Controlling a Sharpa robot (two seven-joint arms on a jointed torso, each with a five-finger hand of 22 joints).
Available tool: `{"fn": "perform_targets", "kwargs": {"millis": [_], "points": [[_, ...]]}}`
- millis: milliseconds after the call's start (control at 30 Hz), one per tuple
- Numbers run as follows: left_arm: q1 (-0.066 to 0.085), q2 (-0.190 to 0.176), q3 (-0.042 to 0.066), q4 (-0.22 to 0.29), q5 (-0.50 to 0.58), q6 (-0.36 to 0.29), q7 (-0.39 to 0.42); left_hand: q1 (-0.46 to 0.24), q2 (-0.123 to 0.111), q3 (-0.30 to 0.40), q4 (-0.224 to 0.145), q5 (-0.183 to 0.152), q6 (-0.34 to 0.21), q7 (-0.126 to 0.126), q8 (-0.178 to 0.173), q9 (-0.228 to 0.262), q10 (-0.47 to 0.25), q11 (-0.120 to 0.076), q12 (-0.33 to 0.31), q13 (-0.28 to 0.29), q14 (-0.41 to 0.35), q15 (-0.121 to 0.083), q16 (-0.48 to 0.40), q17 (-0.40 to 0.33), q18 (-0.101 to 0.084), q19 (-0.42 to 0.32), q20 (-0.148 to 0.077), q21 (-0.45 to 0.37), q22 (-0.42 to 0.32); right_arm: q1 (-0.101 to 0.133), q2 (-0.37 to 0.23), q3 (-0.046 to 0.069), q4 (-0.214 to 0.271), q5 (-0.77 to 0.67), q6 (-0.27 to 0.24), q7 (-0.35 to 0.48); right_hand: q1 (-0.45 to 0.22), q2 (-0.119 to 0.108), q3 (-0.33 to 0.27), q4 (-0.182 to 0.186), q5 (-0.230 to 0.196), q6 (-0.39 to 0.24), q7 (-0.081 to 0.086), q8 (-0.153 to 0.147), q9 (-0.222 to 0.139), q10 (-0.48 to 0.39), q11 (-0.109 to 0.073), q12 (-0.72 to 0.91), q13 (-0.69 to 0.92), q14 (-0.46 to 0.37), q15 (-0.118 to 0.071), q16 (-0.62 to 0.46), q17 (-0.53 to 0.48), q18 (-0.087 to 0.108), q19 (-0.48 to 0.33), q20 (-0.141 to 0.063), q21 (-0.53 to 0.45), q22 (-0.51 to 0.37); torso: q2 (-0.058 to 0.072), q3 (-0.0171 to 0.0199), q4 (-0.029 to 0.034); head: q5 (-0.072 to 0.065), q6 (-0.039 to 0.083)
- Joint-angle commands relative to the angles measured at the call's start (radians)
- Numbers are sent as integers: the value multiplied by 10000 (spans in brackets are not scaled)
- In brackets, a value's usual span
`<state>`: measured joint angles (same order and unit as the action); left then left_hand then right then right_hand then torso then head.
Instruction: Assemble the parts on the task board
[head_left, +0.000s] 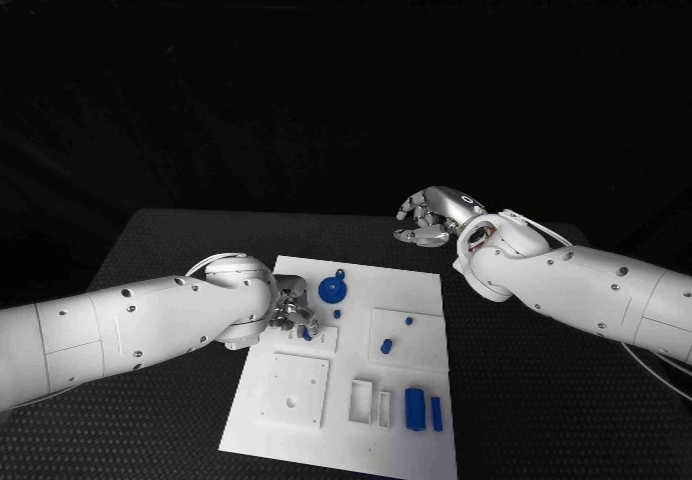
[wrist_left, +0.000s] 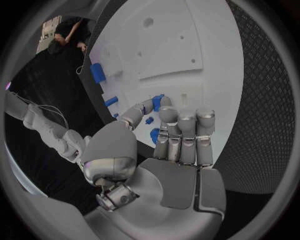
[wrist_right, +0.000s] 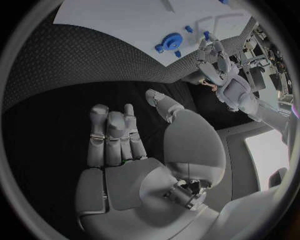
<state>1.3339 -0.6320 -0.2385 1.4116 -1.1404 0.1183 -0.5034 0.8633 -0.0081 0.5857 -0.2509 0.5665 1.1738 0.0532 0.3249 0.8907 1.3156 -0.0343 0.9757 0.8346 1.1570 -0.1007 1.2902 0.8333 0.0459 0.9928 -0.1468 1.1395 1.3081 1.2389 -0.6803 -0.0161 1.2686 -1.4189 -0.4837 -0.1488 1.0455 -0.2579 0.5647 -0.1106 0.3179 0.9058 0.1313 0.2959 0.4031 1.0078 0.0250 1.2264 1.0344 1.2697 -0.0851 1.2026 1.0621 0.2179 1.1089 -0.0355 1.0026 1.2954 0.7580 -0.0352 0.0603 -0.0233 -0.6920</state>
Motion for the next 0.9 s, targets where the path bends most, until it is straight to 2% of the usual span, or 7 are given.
{"fn": "perform_targets", "kwargs": {"millis": [33, 233, 333, 700, 900], "points": [[-67, 109, -12, 111, -248, 249, 176, 163, 36, 527, -396, 134, 734, -705, -23, -12, 888, -923, -11, -13, 669, -1055, 32, -8, 395, -23, -1244, 60, 171, 1, -10, 5, 17, -115, 131, 2, 83, -7, 62, -10, 44, 6, 56, 69, 12, -15, -9, 38, -11, 50, -1, -60, -7, 439, 38, 7, -29, 14, -2, -2, 0, -5, -4], [-139, 189, -12, 69, -315, 269, 166, 172, 20, 527, -368, 4, 714, -692, -38, -25, 884, -910, -22, -30, 657, -1035, 22, -27, 392, -25, -1238, 69, 163, 1, -13, 5, 26, -119, 132, 3, 85, -7, 66, -13, 53, 7, 56, 70, 12, -15, -9, 40, -13, 51, -1, -60, -7, 439, 39, 8, -29, 15, 6, -1, -2, -19, -12], [-169, 217, -12, 37, -319, 275, 172, 191, 15, 526, -340, -498, 717, -678, -53, -47, 894, -893, -29, -55, 649, -1026, 15, -51, 393, -30, -1234, 68, 148, 1, -18, 5, 38, -120, 134, 8, 86, -8, 67, -15, 56, 7, 56, 70, 12, -15, -9, 40, -15, 51, -1, -61, -7, 439, 39, 8, -29, 16, -1, -2, -6, -24, -15], [-203, 204, -11, 8, -319, 473, 193, 161, -30, 516, -292, -645, 725, -665, -65, -68, 905, -875, -33, -75, 638, -1020, 11, -65, 385, -37, -1226, 62, 139, 1, -26, 5, 31, -120, 142, 18, 79, -15, 66, -15, 57, 5, 57, 69, 11, -16, -8, 41, -18, 51, -1, -62, -7, 439, 39, 10, -29, 17, -3, -4, 3, -45, -45], [-204, 164, -11, -10, -454, 375, 177, 155, -66, 513, -258, -723, 726, -658, -73, -81, 910, -865, -38, -88, 627, -1015, 7, -73, 383, -45, -1223, 55, 133, 1, -34, 5, 33, -119, 141, 17, 63, -21, 60, -9, 55, 3, 58, 68, 10, -17, -7, 42, -21, 50, 1, -63, -8, 439, 38, 12, -30, 17, -1, -4, 5, -38, -40]]}}
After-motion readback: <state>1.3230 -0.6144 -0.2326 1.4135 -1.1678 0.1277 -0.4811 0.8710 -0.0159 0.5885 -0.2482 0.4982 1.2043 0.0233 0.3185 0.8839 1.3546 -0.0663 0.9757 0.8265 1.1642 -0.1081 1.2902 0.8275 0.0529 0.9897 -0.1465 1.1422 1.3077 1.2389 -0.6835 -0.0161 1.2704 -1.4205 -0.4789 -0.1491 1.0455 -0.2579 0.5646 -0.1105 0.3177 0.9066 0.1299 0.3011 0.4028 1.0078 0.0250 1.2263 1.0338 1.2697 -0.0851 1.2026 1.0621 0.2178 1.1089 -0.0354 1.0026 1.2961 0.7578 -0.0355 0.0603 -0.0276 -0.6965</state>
